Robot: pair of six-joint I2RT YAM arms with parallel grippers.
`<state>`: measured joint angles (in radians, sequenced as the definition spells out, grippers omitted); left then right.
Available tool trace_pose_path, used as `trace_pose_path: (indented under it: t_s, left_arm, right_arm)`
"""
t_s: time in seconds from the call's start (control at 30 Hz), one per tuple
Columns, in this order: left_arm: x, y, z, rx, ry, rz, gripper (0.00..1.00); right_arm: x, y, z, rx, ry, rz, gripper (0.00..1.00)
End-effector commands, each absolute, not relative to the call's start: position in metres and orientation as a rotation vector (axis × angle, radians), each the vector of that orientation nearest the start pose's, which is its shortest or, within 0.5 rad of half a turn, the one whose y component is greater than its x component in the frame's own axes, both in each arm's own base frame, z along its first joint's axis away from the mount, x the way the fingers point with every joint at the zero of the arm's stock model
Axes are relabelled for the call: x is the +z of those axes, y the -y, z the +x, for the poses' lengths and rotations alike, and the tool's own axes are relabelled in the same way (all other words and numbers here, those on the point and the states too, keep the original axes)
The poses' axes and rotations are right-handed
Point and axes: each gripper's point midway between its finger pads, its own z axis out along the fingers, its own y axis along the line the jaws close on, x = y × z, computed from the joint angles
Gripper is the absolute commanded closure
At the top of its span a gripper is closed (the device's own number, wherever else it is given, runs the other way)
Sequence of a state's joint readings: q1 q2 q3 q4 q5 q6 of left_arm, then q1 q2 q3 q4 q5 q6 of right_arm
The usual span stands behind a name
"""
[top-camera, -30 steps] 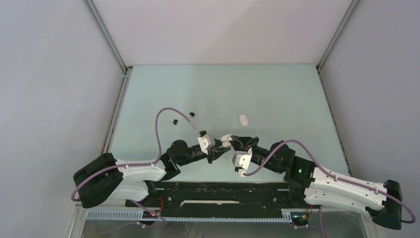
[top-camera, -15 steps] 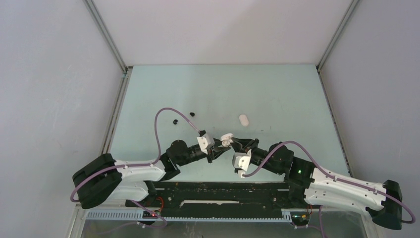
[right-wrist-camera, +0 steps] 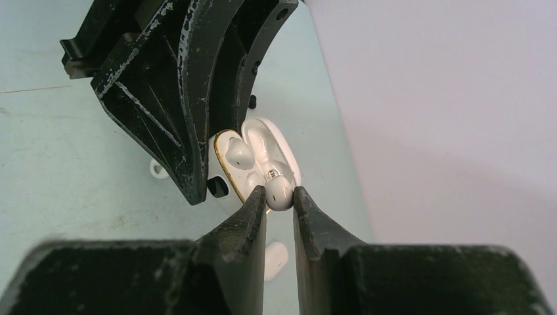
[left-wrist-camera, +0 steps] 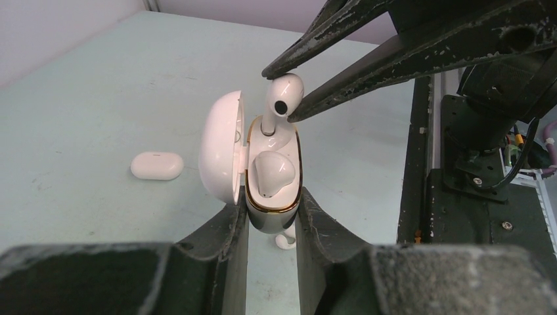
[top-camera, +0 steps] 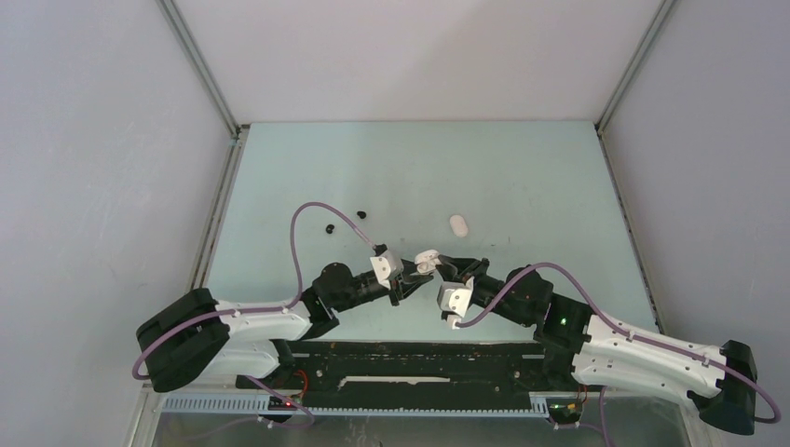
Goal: Insert the wireless bluetooth earbuds into the charging case
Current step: Place the earbud in the charging case.
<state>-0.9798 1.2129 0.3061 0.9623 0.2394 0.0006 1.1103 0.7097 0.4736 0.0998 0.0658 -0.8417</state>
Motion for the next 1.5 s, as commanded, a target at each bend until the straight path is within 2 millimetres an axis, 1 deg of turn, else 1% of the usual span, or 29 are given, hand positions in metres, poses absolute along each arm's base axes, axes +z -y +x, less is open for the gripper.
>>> trace_pose_path:
  t_s: [0.0, 0.3, 0.47, 0.57, 0.63, 0.67, 0.73, 0.8, 0.87, 0.97, 1.03, 1.27, 1.3, 1.37, 1.4, 1.47]
  left_arm:
    - [0.191, 0.332, 0.170, -0.954, -1.231, 0.916, 1.00]
    - [0.191, 0.332, 0.169, -0.950, -1.217, 0.933, 1.00]
    - [0.191, 0.332, 0.166, -0.949, -1.206, 0.949, 1.00]
    - [0.191, 0.332, 0.166, -0.949, -1.203, 0.952, 1.00]
    - [0.190, 0.332, 0.166, -0.947, -1.206, 0.951, 1.00]
    - [0.190, 0.332, 0.167, -0.944, -1.207, 0.947, 1.00]
    - [0.189, 0.332, 0.168, -0.940, -1.212, 0.946, 1.00]
    - [0.189, 0.332, 0.168, -0.938, -1.215, 0.944, 1.00]
    - [0.189, 0.332, 0.169, -0.937, -1.220, 0.946, 1.00]
    - [0.188, 0.334, 0.168, -0.943, -1.223, 0.951, 1.00]
    - [0.187, 0.335, 0.168, -0.948, -1.224, 0.954, 1.00]
    - [0.186, 0.336, 0.167, -0.956, -1.229, 0.958, 1.00]
    - [0.185, 0.336, 0.167, -0.957, -1.231, 0.960, 1.00]
    - [0.184, 0.337, 0.167, -0.958, -1.230, 0.964, 1.00]
    - [0.184, 0.337, 0.166, -0.959, -1.231, 0.966, 1.00]
    - [0.184, 0.338, 0.165, -0.966, -1.227, 0.973, 1.00]
  right_arm:
    - [0.234, -0.259, 0.183, 0.127, -0.999, -1.341, 1.00]
    - [0.218, -0.264, 0.181, 0.128, -1.024, -1.424, 1.00]
    - [0.207, -0.264, 0.187, 0.128, -1.079, -1.453, 1.00]
    - [0.209, -0.264, 0.192, 0.140, -1.119, -1.436, 1.00]
    - [0.214, -0.264, 0.194, 0.145, -1.126, -1.414, 1.00]
    - [0.216, -0.263, 0.195, 0.144, -1.124, -1.411, 0.97]
    - [0.221, -0.263, 0.192, 0.157, -1.126, -1.415, 0.89]
    - [0.224, -0.260, 0.185, 0.185, -1.139, -1.448, 0.78]
    - [0.229, -0.259, 0.174, 0.233, -1.129, -1.484, 0.72]
    - [0.240, -0.255, 0.161, 0.283, -1.097, -1.505, 0.67]
    - [0.243, -0.254, 0.157, 0.292, -1.087, -1.507, 0.62]
    - [0.241, -0.251, 0.161, 0.285, -1.123, -1.489, 0.56]
    - [0.243, -0.250, 0.164, 0.287, -1.136, -1.474, 0.51]
    - [0.249, -0.248, 0.163, 0.337, -1.168, -1.464, 0.33]
    - [0.248, -0.248, 0.161, 0.376, -1.185, -1.487, 0.28]
    - [0.246, -0.247, 0.165, 0.408, -1.251, -1.491, 0.22]
